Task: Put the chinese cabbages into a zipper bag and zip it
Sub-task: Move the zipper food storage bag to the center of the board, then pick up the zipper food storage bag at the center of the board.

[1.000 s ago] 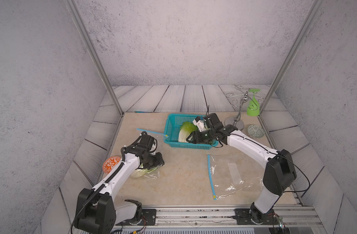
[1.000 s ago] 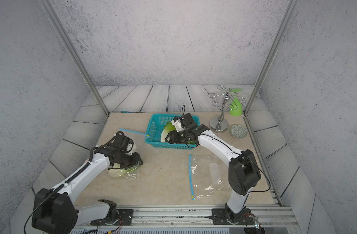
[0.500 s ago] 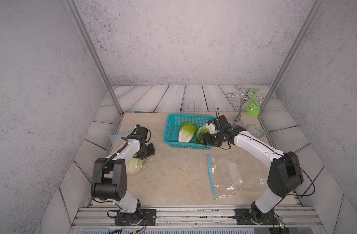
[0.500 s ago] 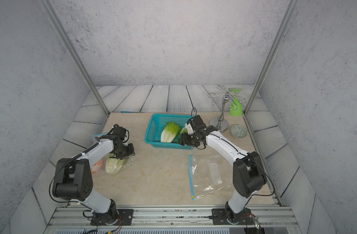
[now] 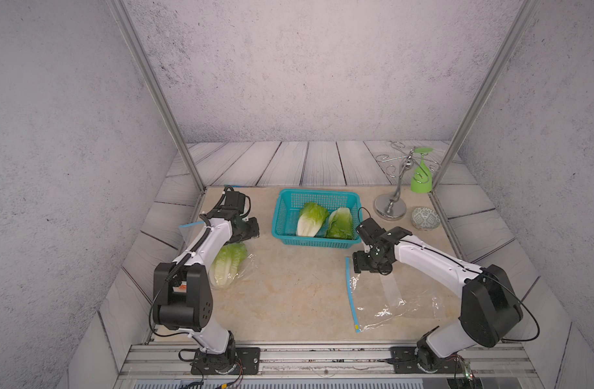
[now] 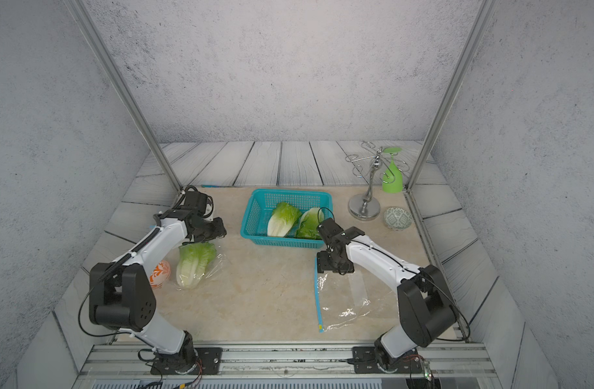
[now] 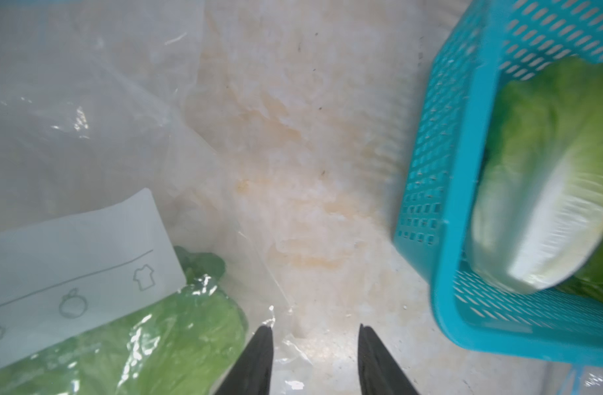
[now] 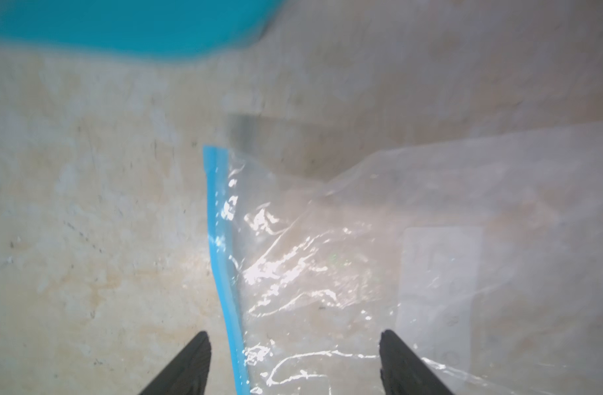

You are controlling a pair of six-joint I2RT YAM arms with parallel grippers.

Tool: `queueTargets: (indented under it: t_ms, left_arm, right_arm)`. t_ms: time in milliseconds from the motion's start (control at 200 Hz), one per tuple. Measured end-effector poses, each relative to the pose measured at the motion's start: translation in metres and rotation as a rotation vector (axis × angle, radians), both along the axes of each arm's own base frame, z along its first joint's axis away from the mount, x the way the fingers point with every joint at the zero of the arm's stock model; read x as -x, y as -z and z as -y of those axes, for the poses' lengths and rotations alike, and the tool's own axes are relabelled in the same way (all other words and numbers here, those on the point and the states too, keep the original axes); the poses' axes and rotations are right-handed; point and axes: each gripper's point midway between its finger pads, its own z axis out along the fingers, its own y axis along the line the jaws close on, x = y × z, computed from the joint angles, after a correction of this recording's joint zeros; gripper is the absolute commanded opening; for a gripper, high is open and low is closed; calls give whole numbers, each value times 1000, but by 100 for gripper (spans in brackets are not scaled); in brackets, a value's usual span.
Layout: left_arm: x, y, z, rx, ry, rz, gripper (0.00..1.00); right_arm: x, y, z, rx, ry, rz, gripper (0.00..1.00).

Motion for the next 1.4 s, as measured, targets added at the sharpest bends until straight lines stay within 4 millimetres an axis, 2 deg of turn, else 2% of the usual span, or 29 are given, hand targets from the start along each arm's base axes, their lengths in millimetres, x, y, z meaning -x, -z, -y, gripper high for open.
queueTargets:
  t_ms: [85,195,365,475,576,676,821,886,951,1046,1156,1271,1401]
  left_arm:
    - [4,-19,7,12,21,40,46]
    - [4,-37,12,27,34,76,46]
    - [7,-43,18,48,48,85,46]
    - [9,-40,23,65,61,77,46]
    - [12,-36,27,78,66,64,46]
    - [13,-38,28,85,67,67,46]
    - [15,-45,30,101,72,82,46]
    - [16,-49,31,106,74,88,46]
    - [18,-53,31,108,78,94,46]
    - [19,-65,35,120,91,115,46]
    - [23,-82,47,156,127,148,49]
    - [36,-102,64,223,191,166,54]
    - [58,-127,80,324,262,191,60]
  right_arm:
    - [5,4,-15,12,-21,5,78]
    - [-2,15,-31,40,-27,15,77]
    - [-9,41,-34,93,-15,0,68]
    - [-11,53,-31,127,-17,-11,54]
    - [-10,64,-31,139,-17,-25,33]
    - [-11,68,-32,132,-13,-23,18]
    - [-10,66,-31,124,-21,-8,4]
    - [-8,59,-30,117,-33,-3,0]
    - [-6,42,-30,94,-53,18,0]
    - [-5,-4,-39,12,-105,65,0]
    - [-10,-76,-70,-169,-198,148,0]
    - [-5,-152,-107,-397,-303,217,0]
    - [1,-221,-146,-664,-386,266,0]
